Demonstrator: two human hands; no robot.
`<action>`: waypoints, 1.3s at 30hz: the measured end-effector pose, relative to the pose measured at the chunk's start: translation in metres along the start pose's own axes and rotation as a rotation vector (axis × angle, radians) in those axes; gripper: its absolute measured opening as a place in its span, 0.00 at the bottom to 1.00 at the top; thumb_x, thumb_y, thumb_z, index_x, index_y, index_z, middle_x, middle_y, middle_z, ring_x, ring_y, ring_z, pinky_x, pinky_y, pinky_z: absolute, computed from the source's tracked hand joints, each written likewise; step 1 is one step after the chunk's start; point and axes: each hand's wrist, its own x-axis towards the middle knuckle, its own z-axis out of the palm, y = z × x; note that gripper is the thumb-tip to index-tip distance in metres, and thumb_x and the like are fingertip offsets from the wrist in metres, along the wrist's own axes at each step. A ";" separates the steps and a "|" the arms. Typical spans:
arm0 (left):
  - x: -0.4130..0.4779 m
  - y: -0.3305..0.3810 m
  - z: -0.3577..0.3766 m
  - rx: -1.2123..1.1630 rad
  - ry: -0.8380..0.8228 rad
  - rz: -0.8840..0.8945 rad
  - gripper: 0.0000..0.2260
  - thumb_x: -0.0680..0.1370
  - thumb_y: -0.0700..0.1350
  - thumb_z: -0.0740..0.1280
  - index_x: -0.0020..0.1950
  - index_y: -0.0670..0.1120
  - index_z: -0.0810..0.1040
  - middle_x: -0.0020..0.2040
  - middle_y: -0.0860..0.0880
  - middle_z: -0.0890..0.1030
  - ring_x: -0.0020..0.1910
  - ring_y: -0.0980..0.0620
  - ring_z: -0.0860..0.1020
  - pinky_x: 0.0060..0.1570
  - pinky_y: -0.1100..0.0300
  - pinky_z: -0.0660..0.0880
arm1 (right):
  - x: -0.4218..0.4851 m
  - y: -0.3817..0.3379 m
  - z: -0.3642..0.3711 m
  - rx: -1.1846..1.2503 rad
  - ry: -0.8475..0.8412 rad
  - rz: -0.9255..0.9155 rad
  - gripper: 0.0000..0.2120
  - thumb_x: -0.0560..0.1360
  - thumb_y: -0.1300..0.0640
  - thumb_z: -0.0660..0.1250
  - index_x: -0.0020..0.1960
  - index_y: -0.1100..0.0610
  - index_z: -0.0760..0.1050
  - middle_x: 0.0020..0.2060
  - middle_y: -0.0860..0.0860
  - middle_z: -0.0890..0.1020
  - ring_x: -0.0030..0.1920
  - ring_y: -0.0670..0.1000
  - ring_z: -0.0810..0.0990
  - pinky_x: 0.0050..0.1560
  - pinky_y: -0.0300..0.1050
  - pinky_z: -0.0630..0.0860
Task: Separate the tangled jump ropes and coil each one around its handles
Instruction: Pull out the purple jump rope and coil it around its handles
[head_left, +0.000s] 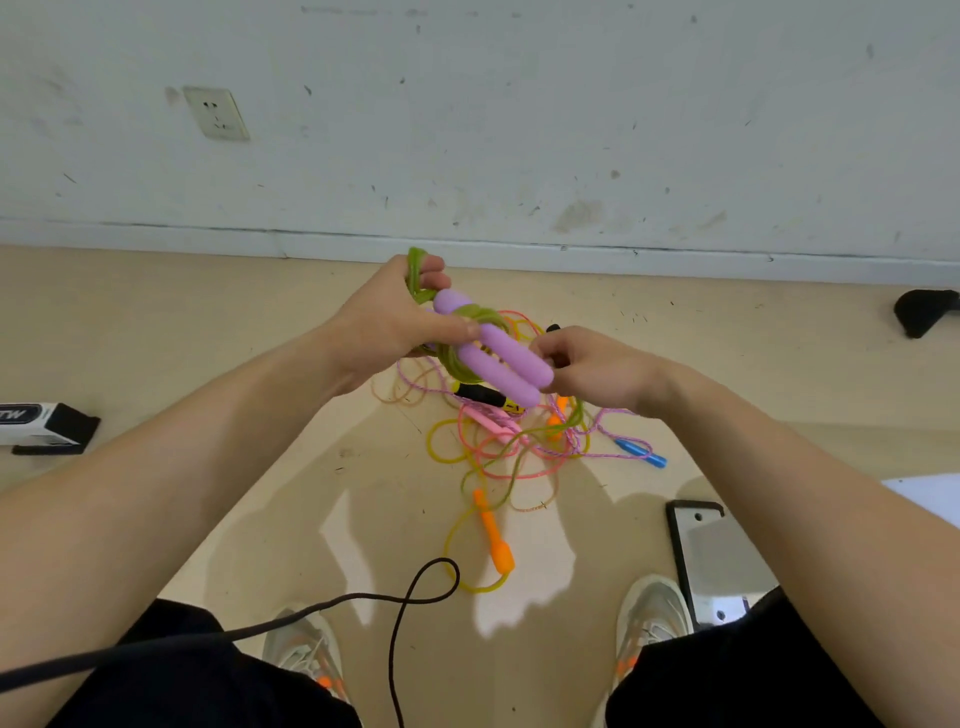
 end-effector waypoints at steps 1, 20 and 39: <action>-0.001 0.000 -0.001 0.076 -0.024 0.031 0.44 0.55 0.52 0.81 0.68 0.49 0.69 0.56 0.56 0.74 0.49 0.61 0.78 0.45 0.65 0.79 | 0.001 0.001 -0.002 -0.009 -0.006 0.004 0.10 0.75 0.52 0.69 0.42 0.58 0.76 0.34 0.48 0.70 0.34 0.46 0.66 0.38 0.44 0.61; -0.003 -0.007 0.019 0.522 0.343 0.383 0.41 0.66 0.50 0.82 0.72 0.46 0.64 0.61 0.54 0.68 0.55 0.65 0.69 0.52 0.67 0.67 | 0.000 -0.036 0.035 0.669 0.325 0.099 0.08 0.82 0.62 0.57 0.46 0.60 0.72 0.29 0.52 0.68 0.23 0.48 0.61 0.25 0.39 0.61; 0.003 -0.012 0.054 0.055 0.671 0.173 0.38 0.69 0.46 0.80 0.72 0.45 0.62 0.63 0.50 0.68 0.61 0.57 0.70 0.50 0.82 0.64 | 0.009 -0.047 0.067 0.255 0.635 -0.039 0.15 0.84 0.51 0.55 0.40 0.55 0.66 0.29 0.51 0.73 0.29 0.53 0.71 0.30 0.46 0.65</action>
